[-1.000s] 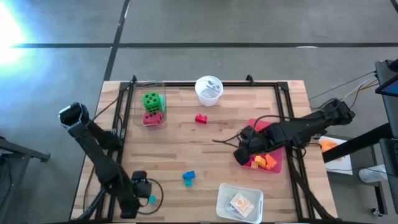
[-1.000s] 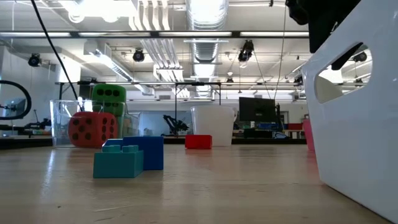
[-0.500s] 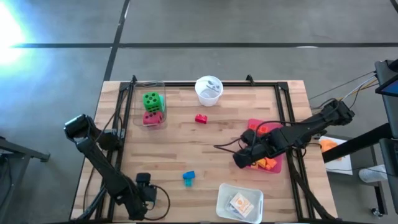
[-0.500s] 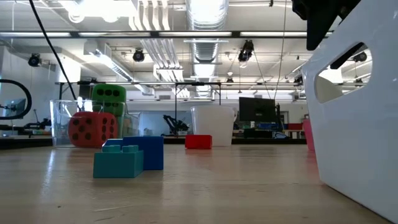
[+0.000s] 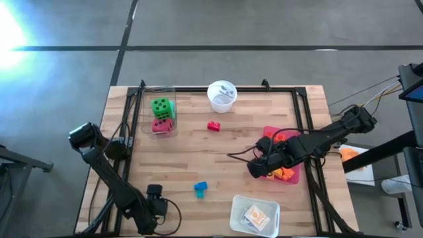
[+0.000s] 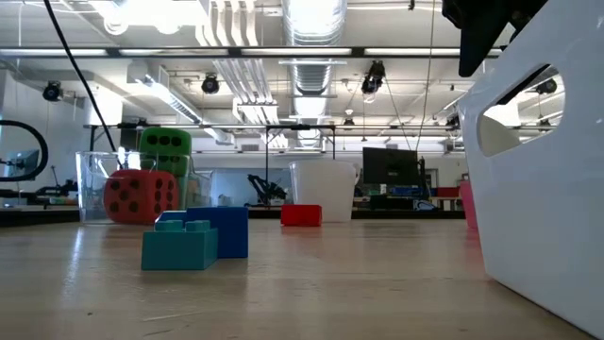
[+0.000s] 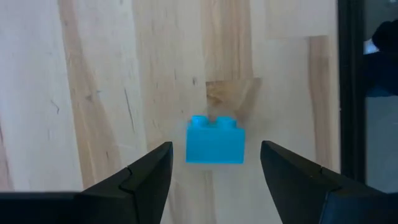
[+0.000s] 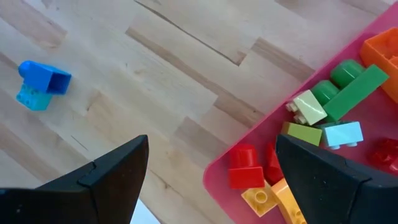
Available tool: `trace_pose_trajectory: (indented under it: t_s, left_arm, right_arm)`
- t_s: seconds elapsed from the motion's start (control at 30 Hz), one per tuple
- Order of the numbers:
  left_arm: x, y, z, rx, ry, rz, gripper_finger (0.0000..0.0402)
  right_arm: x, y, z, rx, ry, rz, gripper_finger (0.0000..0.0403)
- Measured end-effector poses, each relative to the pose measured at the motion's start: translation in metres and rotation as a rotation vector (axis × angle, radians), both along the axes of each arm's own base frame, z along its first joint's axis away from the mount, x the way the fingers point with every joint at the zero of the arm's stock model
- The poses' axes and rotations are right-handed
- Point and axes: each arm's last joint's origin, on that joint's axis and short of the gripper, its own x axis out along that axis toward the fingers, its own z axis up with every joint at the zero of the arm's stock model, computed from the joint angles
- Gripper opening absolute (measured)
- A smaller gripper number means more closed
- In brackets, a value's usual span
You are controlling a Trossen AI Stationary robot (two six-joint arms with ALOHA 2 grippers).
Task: Pick & Place Toys
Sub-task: Put the light blue game piece into the pink bin
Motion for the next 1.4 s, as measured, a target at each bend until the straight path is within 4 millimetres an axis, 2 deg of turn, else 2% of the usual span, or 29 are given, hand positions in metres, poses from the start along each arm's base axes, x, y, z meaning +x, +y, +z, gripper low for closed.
trace_pose_trajectory:
  t_s: [0.4,0.73,0.87,1.07,1.4]
  left_arm:
    - [0.004,-0.005,-0.021,0.03,0.027,0.033,0.0245]
    - [0.006,-0.005,-0.024,0.05,-0.003,0.048,0.0243]
    - [0.007,-0.005,-0.024,0.05,-0.003,0.05,0.0217]
    - [0.007,-0.005,-0.024,0.047,-0.005,0.051,0.0139]
    - [0.008,-0.005,-0.023,0.023,0.004,0.103,0.0138]
  right_arm:
    - [0.002,0.001,0.0,0.001,-0.014,0.018,0.0344]
    - [0.002,0.0,0.0,-0.014,-0.021,0.016,0.0344]
    - [0.002,0.0,0.0,-0.021,-0.024,0.014,0.0344]
    - [0.002,0.0,0.0,-0.024,-0.024,0.017,0.0344]
    - [0.002,0.0,0.0,-0.032,-0.02,0.038,0.0344]
